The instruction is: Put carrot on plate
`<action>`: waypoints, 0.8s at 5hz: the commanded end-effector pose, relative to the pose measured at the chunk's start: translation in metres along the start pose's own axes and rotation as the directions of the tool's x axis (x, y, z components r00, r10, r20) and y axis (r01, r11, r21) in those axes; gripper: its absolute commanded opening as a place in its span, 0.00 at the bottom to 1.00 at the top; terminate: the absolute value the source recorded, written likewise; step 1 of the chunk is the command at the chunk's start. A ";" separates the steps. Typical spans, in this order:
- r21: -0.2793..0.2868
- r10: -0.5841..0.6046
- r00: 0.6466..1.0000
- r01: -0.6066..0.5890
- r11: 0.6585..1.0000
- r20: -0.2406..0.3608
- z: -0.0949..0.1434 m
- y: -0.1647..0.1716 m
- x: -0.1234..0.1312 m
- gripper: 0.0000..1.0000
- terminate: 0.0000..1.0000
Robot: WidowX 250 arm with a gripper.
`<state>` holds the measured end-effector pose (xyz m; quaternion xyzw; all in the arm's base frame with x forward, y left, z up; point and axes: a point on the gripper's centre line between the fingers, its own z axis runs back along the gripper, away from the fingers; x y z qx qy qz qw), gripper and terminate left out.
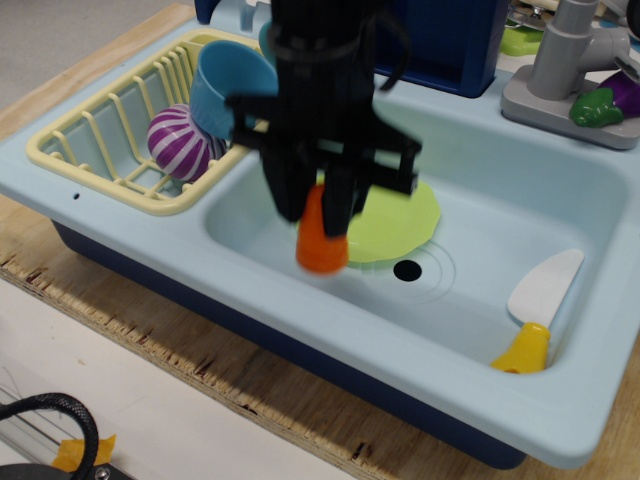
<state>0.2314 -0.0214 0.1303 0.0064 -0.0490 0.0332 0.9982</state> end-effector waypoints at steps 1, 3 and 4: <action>0.003 -0.071 0.993 0.071 0.997 0.095 0.010 0.002 0.030 0.00 0.00; -0.040 -0.104 0.981 0.112 0.993 0.164 -0.010 0.009 0.048 0.00 0.00; -0.053 -0.118 0.980 0.128 0.990 0.160 -0.016 0.011 0.054 0.00 0.00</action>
